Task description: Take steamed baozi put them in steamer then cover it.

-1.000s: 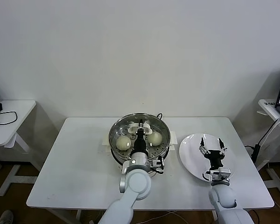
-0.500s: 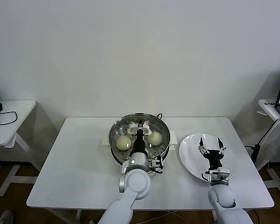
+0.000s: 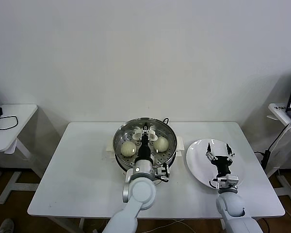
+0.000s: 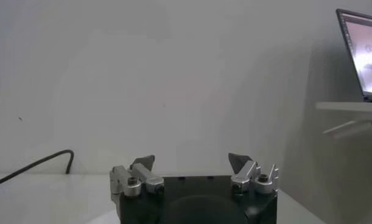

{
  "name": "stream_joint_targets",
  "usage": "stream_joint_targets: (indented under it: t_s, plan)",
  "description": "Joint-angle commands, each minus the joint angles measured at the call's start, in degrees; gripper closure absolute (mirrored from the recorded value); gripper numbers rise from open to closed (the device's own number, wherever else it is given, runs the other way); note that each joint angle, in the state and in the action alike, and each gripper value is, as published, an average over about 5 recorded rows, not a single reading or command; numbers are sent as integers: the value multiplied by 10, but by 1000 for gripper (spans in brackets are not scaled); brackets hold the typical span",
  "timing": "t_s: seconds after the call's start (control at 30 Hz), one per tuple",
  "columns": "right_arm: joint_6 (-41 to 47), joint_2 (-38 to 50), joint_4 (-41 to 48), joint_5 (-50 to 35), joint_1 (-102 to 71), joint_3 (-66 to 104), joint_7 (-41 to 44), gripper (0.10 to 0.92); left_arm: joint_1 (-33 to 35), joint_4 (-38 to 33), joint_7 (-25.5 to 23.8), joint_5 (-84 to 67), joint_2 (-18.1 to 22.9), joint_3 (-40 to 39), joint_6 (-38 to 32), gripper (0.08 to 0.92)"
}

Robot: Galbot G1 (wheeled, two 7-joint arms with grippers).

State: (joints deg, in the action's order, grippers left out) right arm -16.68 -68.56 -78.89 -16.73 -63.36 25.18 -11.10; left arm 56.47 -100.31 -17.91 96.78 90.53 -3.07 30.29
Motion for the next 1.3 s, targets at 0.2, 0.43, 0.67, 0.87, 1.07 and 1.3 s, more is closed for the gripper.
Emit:
stream_joint_targets:
  t_s: [0.2, 0.43, 0.67, 0.87, 1.07, 1.3]
  plan:
    - [1, 0, -4, 0, 5, -4, -3, 203, 34, -81, -10, -29, -16, -9, 8, 356]
    - [1, -1, -7, 1, 5, -5, -3, 203, 59, -125, -7, -50, -36, -5, 8, 189]
    - [-1, 2, -2, -3, 9, -7, 0, 203, 88, -211, -21, -142, -89, 19, 15, 177]
    - [21, 12, -3, -20, 13, -20, -1, 203, 107, -274, -31, -286, -131, 75, 14, 177]
    - [55, 17, -28, -37, 5, -34, 2, 203, 84, -237, 113, -669, -153, 211, -44, 177]
    - [59, 17, -41, -73, -11, -31, 41, 203, 67, -104, 157, -975, -181, 317, -162, 177]
